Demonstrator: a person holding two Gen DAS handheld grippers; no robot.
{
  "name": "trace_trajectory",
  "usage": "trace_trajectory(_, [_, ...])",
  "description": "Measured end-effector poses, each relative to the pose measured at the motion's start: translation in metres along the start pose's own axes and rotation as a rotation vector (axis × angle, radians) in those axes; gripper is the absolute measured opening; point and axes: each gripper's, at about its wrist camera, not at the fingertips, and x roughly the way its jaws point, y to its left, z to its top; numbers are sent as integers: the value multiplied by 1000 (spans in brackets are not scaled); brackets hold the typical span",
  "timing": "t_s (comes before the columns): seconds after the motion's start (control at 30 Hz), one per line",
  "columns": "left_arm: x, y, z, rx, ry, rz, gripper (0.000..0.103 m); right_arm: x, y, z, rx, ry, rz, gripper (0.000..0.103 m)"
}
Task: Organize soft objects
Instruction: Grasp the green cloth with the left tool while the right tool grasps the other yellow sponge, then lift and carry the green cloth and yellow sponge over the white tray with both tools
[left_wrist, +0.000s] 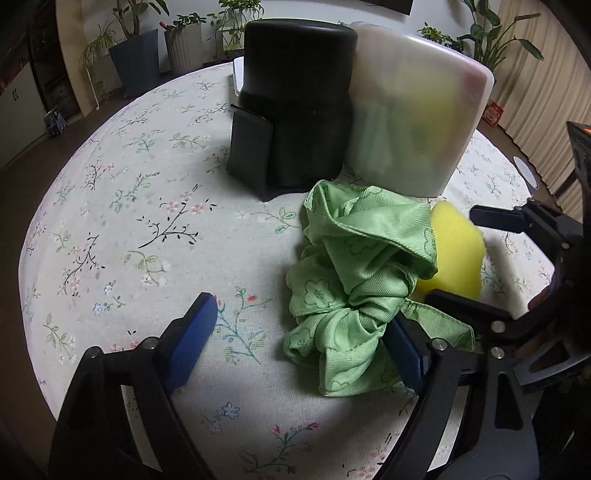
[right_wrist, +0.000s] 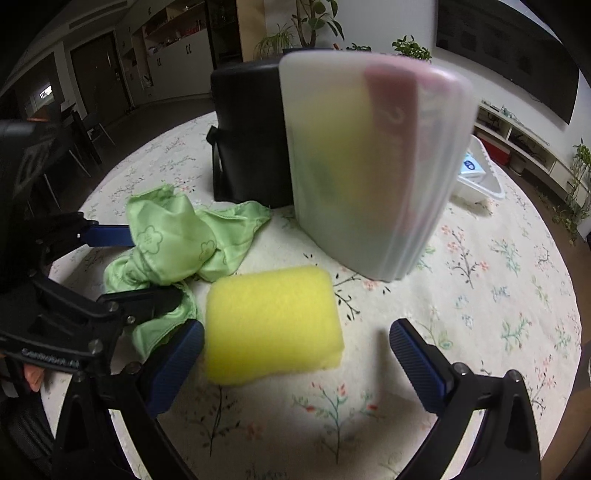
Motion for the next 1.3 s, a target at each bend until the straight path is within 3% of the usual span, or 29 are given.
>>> trace_trajectory(0.2, [2, 1, 4, 10, -10, 6, 82, 6, -4, 0, 17, 12, 0, 97])
trace_trajectory(0.3, [1, 1, 4, 14, -24, -8, 70, 7, -1, 1, -3, 8, -6, 91])
trace_trajectory(0.43, [-1, 0, 7, 25, -37, -28, 38, 4, 2, 0, -34, -5, 12, 75])
trace_trajectory(0.47, [-1, -1, 8, 28, -36, -29, 37, 3, 3, 0, -39, -8, 18, 68])
trace_trajectory(0.67, [-2, 0, 8, 27, -35, -63, 25, -5, -3, -2, -19, -12, 29, 63])
trace_trajectory(0.93, [-10, -3, 4, 32, -52, -78, 20, -20, -6, -12, 17, -13, 18, 61])
trace_trajectory(1.1, [-39, -3, 3, 49, -95, -83, 20, -43, -2, -15, 21, -34, 9, 61])
trace_trajectory(1.3, [-87, 15, 6, 57, -153, -64, 20, -89, -27, -19, 59, -74, -32, 61])
